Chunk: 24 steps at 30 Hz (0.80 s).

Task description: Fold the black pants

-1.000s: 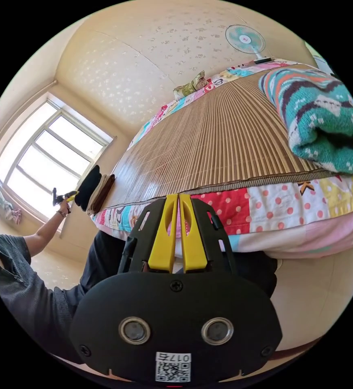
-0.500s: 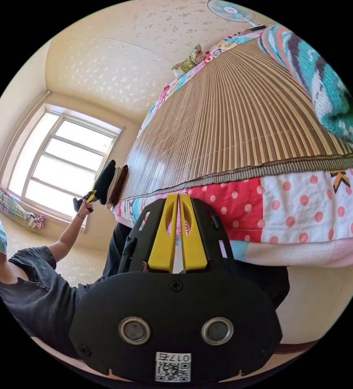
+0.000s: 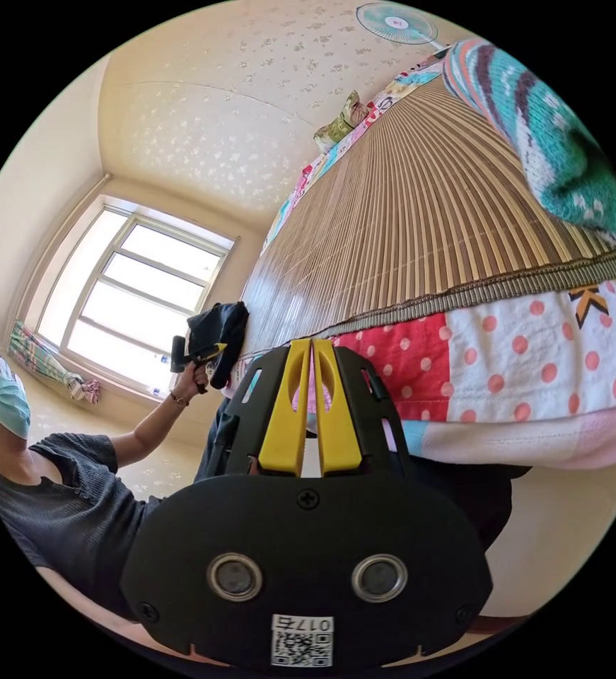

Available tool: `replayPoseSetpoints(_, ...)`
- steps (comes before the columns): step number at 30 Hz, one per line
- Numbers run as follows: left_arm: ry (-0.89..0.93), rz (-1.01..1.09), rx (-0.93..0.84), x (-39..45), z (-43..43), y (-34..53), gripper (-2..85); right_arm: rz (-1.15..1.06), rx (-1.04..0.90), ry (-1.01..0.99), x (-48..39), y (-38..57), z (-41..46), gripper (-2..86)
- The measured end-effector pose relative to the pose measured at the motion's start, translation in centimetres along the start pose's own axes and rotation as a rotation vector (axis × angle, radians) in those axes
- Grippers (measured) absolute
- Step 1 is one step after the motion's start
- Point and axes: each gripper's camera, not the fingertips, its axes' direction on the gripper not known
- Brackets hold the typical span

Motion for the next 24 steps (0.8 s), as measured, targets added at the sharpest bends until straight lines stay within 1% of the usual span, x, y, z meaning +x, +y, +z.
replayPoseSetpoints(2, 0.018, 0.075, 0.024, 3.8, 3.7, 0.9, 3.0, -0.001, -0.003, 0.005, 0.1, -0.2, -0.1, 0.6)
replayPoseSetpoints(5, 0.092, 0.091, 0.083, 7.1, 7.6, 2.3, 2.5, -0.010, -0.007, 0.011, 0.3, -0.4, -0.2, 0.6)
replayPoseSetpoints(10, 0.112, 0.144, 0.115, 12.7, 13.0, 4.7, 2.2, -0.010, -0.007, 0.001, 0.8, -0.6, -0.2, 0.5)
replayPoseSetpoints(13, 0.079, 0.283, 0.058, 16.3, 15.6, 4.2, 2.0, -0.016, -0.015, 0.005, 1.0, -0.7, 0.1, 0.5)
replayPoseSetpoints(16, 0.148, 0.367, -0.010, 18.1, 17.4, 1.9, 1.9, -0.020, -0.018, 0.005, 1.1, -0.8, 0.5, 0.5)
replayPoseSetpoints(18, 0.160, 0.409, -0.011, 19.5, 18.2, 1.1, 2.1, -0.017, -0.016, 0.004, 1.2, -0.8, 0.7, 0.5)
replayPoseSetpoints(21, 0.090, 0.539, -0.015, 23.1, 20.2, 2.6, 2.5, -0.017, -0.007, 0.002, 1.4, -0.7, 1.0, 0.5)
replayPoseSetpoints(24, 0.122, 0.620, -0.053, 25.5, 22.7, 6.0, 3.1, -0.014, 0.014, -0.009, 1.8, -0.5, 1.1, 0.5)
